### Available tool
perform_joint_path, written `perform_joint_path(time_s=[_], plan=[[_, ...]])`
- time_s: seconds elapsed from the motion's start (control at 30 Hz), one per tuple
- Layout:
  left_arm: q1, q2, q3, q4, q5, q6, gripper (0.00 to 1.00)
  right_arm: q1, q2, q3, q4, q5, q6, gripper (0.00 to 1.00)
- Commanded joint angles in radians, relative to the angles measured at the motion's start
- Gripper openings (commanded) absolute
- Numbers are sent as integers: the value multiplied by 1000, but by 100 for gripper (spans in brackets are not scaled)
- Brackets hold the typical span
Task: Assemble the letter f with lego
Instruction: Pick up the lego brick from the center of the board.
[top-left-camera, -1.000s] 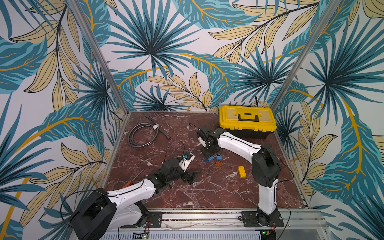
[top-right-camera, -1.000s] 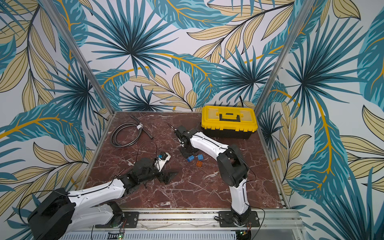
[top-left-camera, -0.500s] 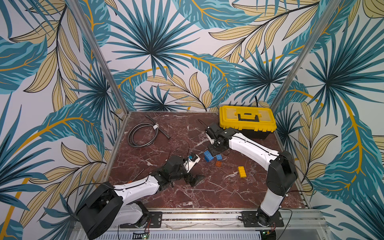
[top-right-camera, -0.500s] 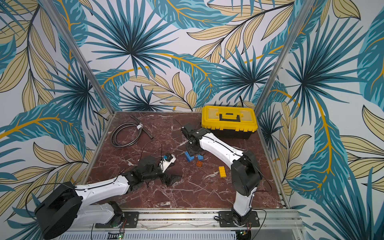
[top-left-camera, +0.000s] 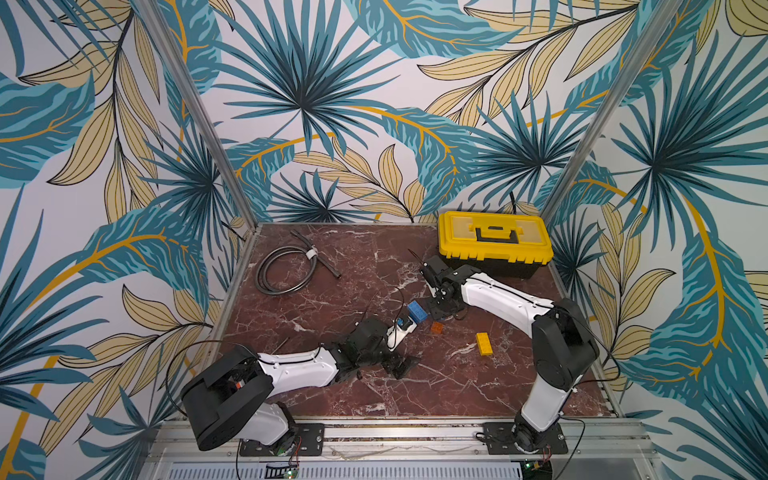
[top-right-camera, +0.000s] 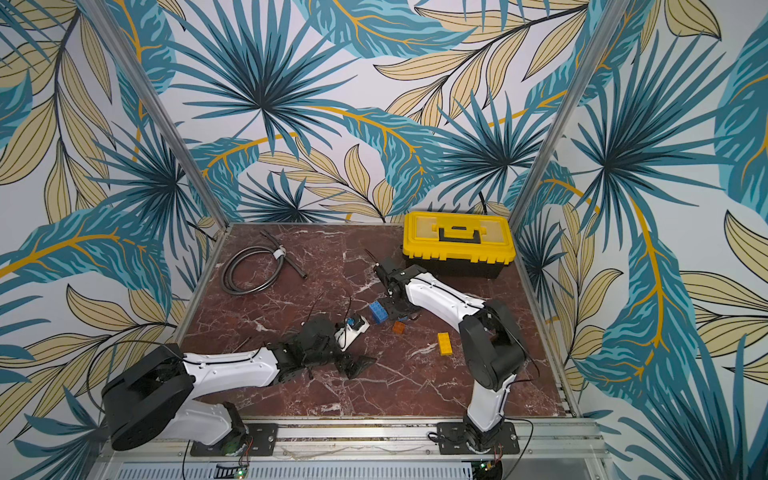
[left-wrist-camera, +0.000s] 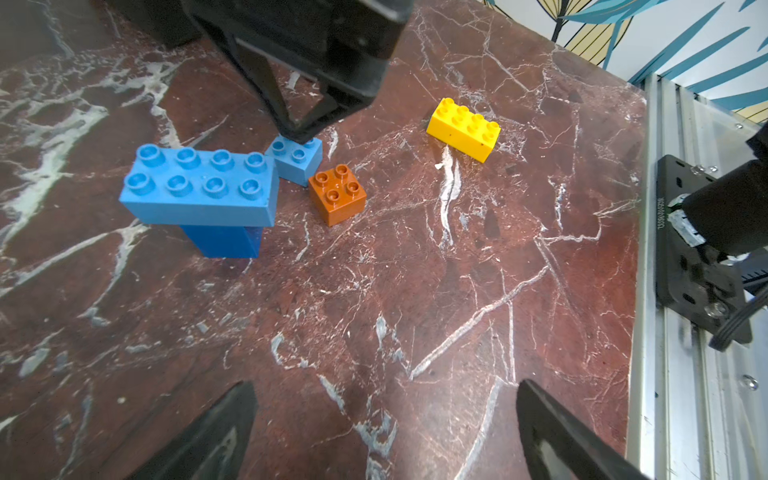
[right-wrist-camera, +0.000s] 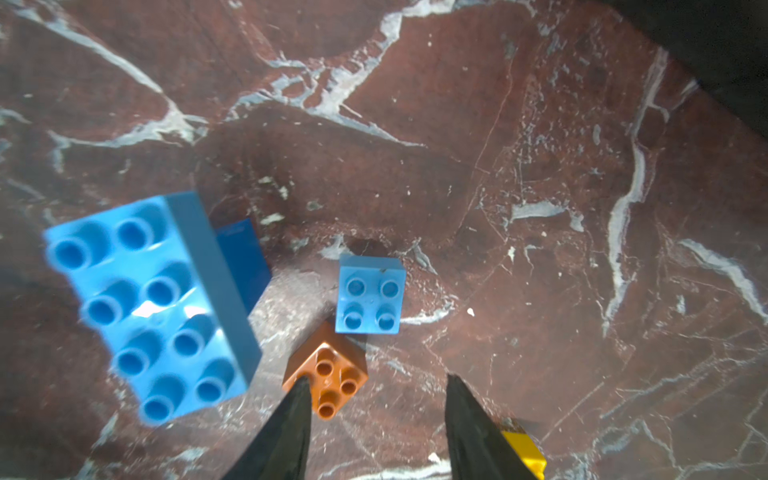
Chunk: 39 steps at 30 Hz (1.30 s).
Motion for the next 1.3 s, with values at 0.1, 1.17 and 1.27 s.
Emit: perform_joint_path(time_s=[0.1,1.17,1.27], plan=[[-4,17,32,2,-34,-4,100,-14,59,-11,44,-23,5,50],[-5,-271,-164,1,-96,-86,99,-52,142,10,67,-85,-11,43],[-5,-330,-211,1,-116,-90,99,-52,146,15,66,-90,-13,43]])
